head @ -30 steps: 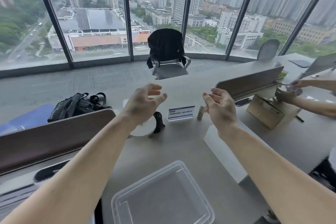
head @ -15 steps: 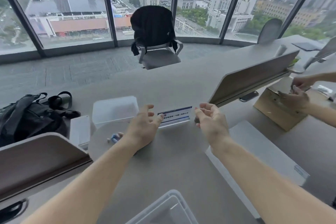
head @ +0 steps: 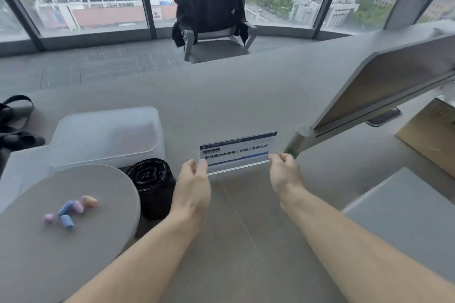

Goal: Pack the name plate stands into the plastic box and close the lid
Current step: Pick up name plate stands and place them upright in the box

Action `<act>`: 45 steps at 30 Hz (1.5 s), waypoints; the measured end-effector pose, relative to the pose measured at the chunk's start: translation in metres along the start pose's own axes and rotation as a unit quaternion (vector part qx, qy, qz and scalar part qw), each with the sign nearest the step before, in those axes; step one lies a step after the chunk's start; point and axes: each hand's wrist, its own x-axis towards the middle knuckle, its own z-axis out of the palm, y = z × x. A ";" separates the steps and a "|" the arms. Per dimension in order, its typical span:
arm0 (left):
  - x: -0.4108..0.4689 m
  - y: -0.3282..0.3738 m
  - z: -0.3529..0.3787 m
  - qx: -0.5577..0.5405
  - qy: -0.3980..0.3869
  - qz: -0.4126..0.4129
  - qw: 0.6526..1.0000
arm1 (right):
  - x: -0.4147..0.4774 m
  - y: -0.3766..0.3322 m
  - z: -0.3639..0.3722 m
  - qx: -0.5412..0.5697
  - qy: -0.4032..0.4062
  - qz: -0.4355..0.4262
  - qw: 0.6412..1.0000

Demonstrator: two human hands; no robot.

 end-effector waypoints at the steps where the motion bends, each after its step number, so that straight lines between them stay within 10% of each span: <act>1: 0.010 -0.003 0.007 -0.009 0.008 -0.004 1.000 | 0.009 0.003 0.004 -0.007 -0.001 0.002 1.000; 22: 0.018 -0.044 0.038 -0.061 0.071 0.029 0.995 | 0.023 0.045 0.030 0.081 0.045 -0.014 0.996; 34: -0.085 -0.084 -0.038 0.149 0.076 0.087 0.982 | -0.113 0.095 -0.006 0.041 0.030 0.035 0.998; 39: -0.102 -0.059 -0.069 0.402 -0.014 0.299 0.865 | -0.142 0.096 -0.031 0.023 -0.025 0.074 0.997; 45: -0.140 -0.025 -0.049 0.663 -0.153 0.272 0.680 | -0.197 0.103 -0.052 0.048 -0.046 0.131 0.989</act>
